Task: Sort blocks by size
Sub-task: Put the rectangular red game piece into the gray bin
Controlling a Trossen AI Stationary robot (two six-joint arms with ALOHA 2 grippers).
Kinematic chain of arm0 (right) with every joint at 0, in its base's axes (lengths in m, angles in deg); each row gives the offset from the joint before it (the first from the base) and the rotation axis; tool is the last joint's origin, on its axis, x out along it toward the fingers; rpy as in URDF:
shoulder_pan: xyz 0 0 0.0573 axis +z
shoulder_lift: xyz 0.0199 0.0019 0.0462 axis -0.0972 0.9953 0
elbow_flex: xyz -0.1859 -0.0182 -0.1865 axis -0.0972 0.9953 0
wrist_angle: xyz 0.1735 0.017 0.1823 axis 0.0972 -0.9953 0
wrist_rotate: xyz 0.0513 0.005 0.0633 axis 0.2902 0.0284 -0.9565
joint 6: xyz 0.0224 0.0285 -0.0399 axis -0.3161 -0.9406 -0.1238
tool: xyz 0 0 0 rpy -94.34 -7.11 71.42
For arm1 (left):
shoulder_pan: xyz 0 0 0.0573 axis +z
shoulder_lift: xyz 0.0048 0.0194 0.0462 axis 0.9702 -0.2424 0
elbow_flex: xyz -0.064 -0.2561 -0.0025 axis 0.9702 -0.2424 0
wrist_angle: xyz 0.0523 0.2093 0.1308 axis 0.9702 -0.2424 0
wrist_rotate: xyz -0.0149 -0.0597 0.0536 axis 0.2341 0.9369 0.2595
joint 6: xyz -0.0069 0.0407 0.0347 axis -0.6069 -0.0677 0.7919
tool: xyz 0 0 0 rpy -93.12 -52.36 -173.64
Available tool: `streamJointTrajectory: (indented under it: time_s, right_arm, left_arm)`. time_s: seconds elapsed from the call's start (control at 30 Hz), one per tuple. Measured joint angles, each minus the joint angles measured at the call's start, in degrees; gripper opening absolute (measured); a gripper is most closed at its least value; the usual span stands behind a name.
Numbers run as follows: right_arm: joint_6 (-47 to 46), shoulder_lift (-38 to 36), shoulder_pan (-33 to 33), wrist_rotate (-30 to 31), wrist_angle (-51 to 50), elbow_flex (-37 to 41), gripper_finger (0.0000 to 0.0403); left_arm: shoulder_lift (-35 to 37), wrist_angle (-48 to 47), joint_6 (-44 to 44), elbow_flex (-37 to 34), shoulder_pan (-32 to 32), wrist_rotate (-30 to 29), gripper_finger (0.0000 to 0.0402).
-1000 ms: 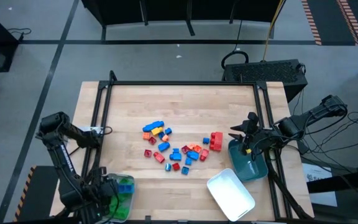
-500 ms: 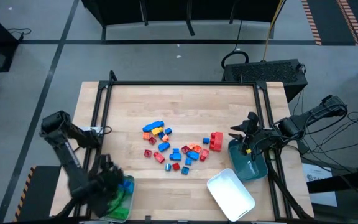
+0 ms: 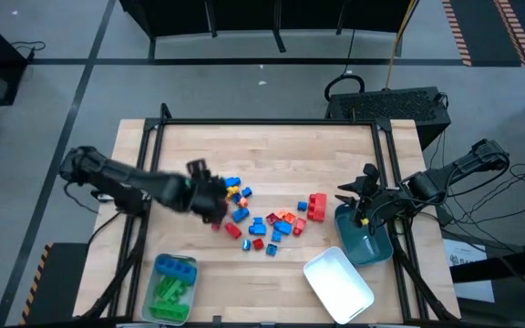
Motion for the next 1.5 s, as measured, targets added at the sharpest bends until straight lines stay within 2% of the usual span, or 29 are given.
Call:
streamJointTrajectory:
  time_s: [0.1, 0.27, 0.37, 0.43, 0.63, 0.77, 0.87, 1.03, 1.13, 1.3, 1.4, 1.5]
  right_arm:
    - [0.0, 0.0, 0.0, 0.0, 0.0, 0.0, 0.0119]
    - [1.3, 0.0, 0.0, 0.1, 0.0, 0.0, 0.0119]
    - [1.4, 0.3, -0.1, 1.2, 0.5, 0.0, 0.0119]
    - [2.4, 0.8, -0.7, 1.2, 1.3, 0.0, 0.0119]
    - [6.3, 3.7, -5.2, 0.6, 7.1, 0.0, 0.0119]
    - [8.6, 4.6, -6.8, -1.7, 7.8, 0.0, 0.0119]
    - [6.1, 5.8, -8.5, -1.9, 7.8, 0.0, 0.0119]
    - [7.6, 12.1, -14.8, -2.6, 7.4, -0.9, 0.0119]
    - [9.7, 17.5, -19.7, -8.4, 6.5, -5.1, 0.0119]
    - [9.8, 27.0, -26.0, -21.2, -4.6, -15.3, 0.0119]
    - [7.5, 31.6, -28.6, -23.7, -10.5, -20.4, 0.0119]
    - [4.0, 34.7, -30.9, -29.4, -12.6, -23.2, 0.0119]
  left_arm:
    - [3.9, 6.6, 6.2, -4.3, 7.4, 6.8, 0.0233]
    - [9.5, 16.4, 7.5, -15.0, 17.7, 16.9, 0.0233]
    - [11.2, 23.0, 7.3, -20.6, 19.8, 25.6, 0.0233]
    - [11.7, 24.3, 7.3, -22.5, 19.9, 28.1, 0.0233]
    - [11.7, 25.5, 9.1, -22.4, 19.5, 28.1, 0.0233]
    - [11.7, 35.1, 14.6, -21.1, 19.5, 27.7, 0.0233]
    - [11.7, 43.2, 14.9, -20.8, 19.5, 28.0, 0.0233]
    - [11.7, 45.6, 14.8, -20.8, 19.4, 28.7, 0.0233]
    - [11.7, 44.7, 13.2, -20.8, 19.1, 28.8, 0.0233]
    - [11.7, 43.5, 11.8, -20.8, 17.8, 29.0, 0.0233]
    - [11.7, 43.4, 11.7, -20.8, 17.1, 29.1, 0.0233]
    - [11.7, 43.4, 11.7, -20.8, 16.6, 29.1, 0.0233]
